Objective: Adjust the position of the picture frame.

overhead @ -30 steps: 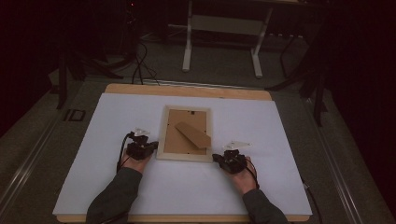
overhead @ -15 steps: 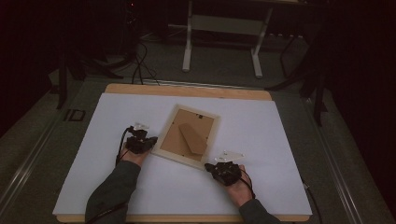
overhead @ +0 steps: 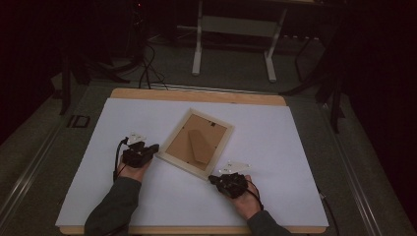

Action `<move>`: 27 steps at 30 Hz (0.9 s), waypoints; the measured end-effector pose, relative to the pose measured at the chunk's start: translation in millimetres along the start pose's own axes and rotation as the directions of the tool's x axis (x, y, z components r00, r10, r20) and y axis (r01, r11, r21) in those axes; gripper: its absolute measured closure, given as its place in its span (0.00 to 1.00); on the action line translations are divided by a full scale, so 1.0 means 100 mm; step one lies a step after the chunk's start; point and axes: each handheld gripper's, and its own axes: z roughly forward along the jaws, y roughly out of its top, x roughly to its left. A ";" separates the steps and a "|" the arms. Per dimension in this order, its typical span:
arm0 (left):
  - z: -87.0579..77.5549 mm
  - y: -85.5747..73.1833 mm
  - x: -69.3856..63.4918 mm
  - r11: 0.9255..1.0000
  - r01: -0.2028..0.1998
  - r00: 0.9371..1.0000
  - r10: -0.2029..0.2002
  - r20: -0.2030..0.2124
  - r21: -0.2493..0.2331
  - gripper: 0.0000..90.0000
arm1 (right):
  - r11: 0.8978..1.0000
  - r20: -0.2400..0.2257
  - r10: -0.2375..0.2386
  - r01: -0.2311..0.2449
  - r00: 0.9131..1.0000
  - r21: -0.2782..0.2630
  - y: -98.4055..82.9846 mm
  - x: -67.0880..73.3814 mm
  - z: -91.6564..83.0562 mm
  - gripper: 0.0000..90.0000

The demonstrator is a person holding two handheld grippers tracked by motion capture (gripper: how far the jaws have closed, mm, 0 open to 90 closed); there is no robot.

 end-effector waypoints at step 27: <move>0.04 -0.21 -0.11 0.998 -0.019 1.000 0.019 0.014 0.058 1.00 | 0.999 0.059 0.001 0.001 0.998 -0.045 0.36 -0.29 0.11 1.00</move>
